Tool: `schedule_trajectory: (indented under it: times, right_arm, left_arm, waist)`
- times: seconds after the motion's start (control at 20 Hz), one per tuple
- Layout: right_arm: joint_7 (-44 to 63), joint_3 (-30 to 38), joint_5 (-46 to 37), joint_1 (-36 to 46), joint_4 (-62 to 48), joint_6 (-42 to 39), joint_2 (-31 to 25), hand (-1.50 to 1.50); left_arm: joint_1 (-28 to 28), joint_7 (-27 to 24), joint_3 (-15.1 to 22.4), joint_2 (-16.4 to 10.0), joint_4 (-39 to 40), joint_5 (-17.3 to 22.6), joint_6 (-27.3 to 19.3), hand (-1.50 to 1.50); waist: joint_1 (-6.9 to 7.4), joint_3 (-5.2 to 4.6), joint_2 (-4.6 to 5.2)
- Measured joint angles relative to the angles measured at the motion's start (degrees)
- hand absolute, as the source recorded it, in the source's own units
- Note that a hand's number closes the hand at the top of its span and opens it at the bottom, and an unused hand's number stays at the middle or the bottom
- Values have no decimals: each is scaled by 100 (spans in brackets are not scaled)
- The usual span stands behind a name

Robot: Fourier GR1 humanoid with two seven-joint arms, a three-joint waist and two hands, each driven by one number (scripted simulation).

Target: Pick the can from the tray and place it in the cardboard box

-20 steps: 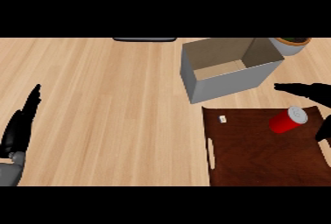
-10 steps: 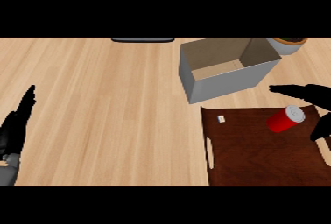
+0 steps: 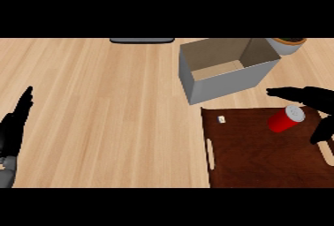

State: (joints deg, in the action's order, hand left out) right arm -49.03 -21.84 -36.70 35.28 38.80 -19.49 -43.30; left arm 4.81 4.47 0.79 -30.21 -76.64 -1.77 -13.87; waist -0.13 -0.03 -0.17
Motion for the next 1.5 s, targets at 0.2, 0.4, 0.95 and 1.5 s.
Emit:
schedule_trajectory:
  times: [0.2, 0.4, 0.95, 1.5]
  right_arm:
    - [353, -14, -146, -212, 468, -142, -39, -150]
    - [675, -18, -373, -308, 437, -165, 200, -150]
    - [854, 553, -823, -307, 219, 865, 797, 150]
    - [2176, 1591, -764, -483, 14, 2208, 919, 150]
  left_arm:
    - [-7, -72, -44, 150, 76, -125, 14, 0]
    - [140, 14, -140, 182, 119, -185, 113, 0]
    - [91, 12, -307, 342, 36, -386, 294, 0]
    - [-66, -86, -505, 425, 78, -474, 275, 0]
  waist:
    - [-2, 0, 3]
    - [25, -2, 12]
    - [51, -50, -17]
    - [-137, -12, -38]
